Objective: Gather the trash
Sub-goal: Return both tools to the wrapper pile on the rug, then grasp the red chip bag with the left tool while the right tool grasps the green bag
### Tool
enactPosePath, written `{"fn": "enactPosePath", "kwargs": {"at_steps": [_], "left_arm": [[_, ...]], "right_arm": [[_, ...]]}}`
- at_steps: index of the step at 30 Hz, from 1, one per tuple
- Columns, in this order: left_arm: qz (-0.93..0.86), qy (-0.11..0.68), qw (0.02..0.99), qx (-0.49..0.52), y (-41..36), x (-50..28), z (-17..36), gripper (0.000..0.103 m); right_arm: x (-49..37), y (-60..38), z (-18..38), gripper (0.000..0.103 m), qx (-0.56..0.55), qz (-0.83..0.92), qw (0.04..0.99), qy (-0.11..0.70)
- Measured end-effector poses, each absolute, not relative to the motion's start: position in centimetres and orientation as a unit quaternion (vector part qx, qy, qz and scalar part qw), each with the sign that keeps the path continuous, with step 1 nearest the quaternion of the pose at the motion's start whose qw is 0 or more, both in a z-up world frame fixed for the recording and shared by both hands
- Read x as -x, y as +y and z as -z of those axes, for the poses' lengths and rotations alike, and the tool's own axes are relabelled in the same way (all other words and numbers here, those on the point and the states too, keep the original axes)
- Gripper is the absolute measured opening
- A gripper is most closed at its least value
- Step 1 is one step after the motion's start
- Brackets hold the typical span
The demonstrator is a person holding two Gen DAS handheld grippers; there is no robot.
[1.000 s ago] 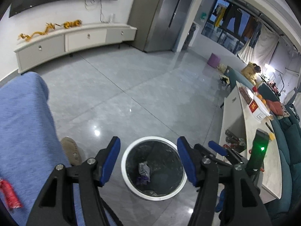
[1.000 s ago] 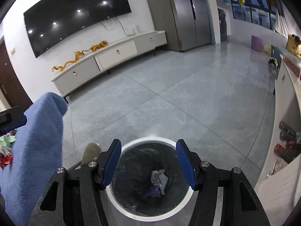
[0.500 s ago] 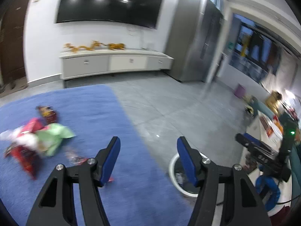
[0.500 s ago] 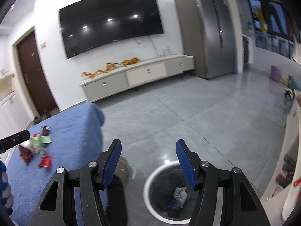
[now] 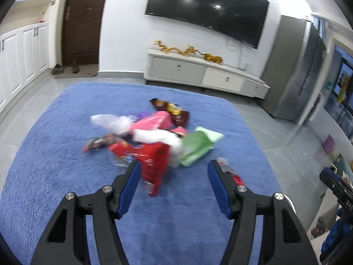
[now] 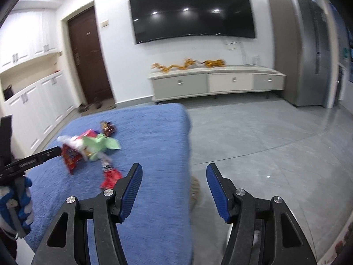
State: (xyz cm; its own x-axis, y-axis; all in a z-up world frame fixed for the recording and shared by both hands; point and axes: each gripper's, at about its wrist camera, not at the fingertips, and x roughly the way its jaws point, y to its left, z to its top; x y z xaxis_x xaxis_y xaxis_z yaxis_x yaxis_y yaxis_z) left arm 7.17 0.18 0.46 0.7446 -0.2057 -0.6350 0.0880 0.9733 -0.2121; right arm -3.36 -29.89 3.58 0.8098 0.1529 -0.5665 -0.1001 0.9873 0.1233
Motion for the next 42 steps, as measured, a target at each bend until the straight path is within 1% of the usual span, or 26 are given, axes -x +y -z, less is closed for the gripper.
{"fn": "enactPosePath", "kwargs": {"at_steps": [9,21,25,26,27,28,30,31,32,34,42], "left_arm": [[0.05,0.361,0.926,0.094,1.9,-10.5,2.1,0.061],[0.041,0.378,0.914,0.142,5.8,-11.9,4.8,0.059],[0.054,0.381,0.909,0.16,6.8,-11.7,5.0,0.05],[0.058,0.382,0.907,0.165,7.0,-11.6,5.1,0.049],[0.062,0.383,0.906,0.169,7.1,-11.5,5.1,0.046],[0.064,0.384,0.905,0.172,7.1,-11.3,5.2,0.042],[0.068,0.385,0.903,0.179,7.3,-11.0,5.4,0.038],[0.07,0.385,0.902,0.183,7.5,-10.8,5.4,0.035],[0.071,0.386,0.901,0.185,7.5,-10.6,5.4,0.033],[0.075,0.385,0.9,0.19,7.8,-10.1,5.3,0.027],[0.074,0.376,0.905,0.183,8.3,-7.7,4.2,0.017]], "right_arm": [[-2.0,-23.6,-1.9,0.058,-0.037,-0.155,0.932,0.324],[-9.8,-16.1,0.9,0.058,-0.023,-0.238,0.904,0.356],[-11.0,-14.9,1.2,0.057,-0.021,-0.247,0.901,0.357],[-11.2,-14.7,1.3,0.055,-0.022,-0.248,0.9,0.358],[-11.5,-14.6,1.4,0.053,-0.023,-0.248,0.899,0.36],[-11.7,-14.4,1.5,0.048,-0.024,-0.25,0.898,0.362],[-12.0,-14.3,1.6,0.039,-0.022,-0.251,0.896,0.365],[-12.2,-14.2,1.7,0.029,-0.022,-0.251,0.895,0.367],[-12.3,-14.2,1.8,0.026,-0.022,-0.252,0.894,0.37],[-12.2,-14.3,1.8,0.023,-0.022,-0.25,0.894,0.37],[-10.2,-15.4,0.8,0.02,-0.031,-0.246,0.901,0.355]]}}
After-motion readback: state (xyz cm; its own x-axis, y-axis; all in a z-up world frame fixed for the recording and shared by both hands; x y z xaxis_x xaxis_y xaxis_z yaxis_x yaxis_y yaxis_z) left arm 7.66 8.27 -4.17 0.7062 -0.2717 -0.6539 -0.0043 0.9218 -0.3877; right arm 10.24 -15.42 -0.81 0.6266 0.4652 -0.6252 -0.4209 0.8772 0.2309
